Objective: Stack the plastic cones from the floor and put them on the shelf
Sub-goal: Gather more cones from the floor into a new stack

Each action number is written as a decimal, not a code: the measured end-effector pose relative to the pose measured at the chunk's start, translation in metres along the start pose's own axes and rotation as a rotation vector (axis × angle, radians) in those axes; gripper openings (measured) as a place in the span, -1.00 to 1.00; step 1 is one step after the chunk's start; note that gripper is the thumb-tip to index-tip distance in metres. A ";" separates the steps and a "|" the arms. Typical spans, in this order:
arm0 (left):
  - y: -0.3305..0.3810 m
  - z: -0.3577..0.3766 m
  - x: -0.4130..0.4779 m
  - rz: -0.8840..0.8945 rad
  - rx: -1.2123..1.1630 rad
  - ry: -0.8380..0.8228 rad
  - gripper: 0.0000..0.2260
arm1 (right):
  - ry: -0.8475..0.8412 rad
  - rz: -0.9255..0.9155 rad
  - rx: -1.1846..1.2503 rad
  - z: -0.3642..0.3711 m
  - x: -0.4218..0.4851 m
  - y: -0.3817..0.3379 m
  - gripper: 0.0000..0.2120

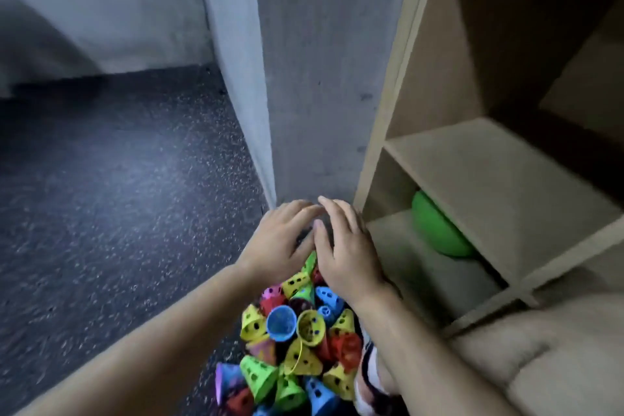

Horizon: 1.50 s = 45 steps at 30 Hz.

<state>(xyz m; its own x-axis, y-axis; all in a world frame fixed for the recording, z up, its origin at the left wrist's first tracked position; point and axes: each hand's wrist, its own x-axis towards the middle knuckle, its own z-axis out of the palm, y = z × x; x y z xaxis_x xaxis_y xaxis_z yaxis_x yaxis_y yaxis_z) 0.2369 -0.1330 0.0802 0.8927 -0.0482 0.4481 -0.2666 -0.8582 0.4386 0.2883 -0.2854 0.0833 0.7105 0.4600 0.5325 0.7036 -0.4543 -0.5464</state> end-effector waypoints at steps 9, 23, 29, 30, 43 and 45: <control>-0.021 0.110 -0.213 -0.425 -0.031 -0.313 -0.62 | -0.752 0.090 -0.104 0.097 -0.179 0.038 -0.55; -0.043 0.114 -0.325 -0.131 0.261 -0.600 -0.34 | -1.113 -0.162 -0.116 0.131 -0.215 0.058 -0.45; -0.035 0.137 -0.329 -0.052 0.369 -0.491 -0.68 | -1.067 -0.188 -0.113 0.139 -0.215 0.051 -0.52; -0.034 0.137 -0.328 -0.059 0.373 -0.485 -0.70 | -1.047 -0.177 -0.107 0.139 -0.215 0.050 -0.54; 0.003 0.092 -0.345 -1.033 -0.188 -0.023 -0.79 | -0.708 0.191 0.109 0.143 -0.233 0.004 -0.67; 0.013 0.101 -0.354 -1.064 -0.219 0.047 -0.78 | -0.693 0.297 0.224 0.146 -0.244 -0.008 -0.81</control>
<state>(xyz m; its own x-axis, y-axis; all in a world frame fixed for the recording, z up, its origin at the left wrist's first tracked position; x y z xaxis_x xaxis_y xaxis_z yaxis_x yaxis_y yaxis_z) -0.0458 -0.1781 -0.1513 0.6909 0.6897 -0.2164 0.5723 -0.3389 0.7467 0.1077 -0.2822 -0.1365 0.6492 0.7475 -0.1406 0.4136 -0.5020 -0.7595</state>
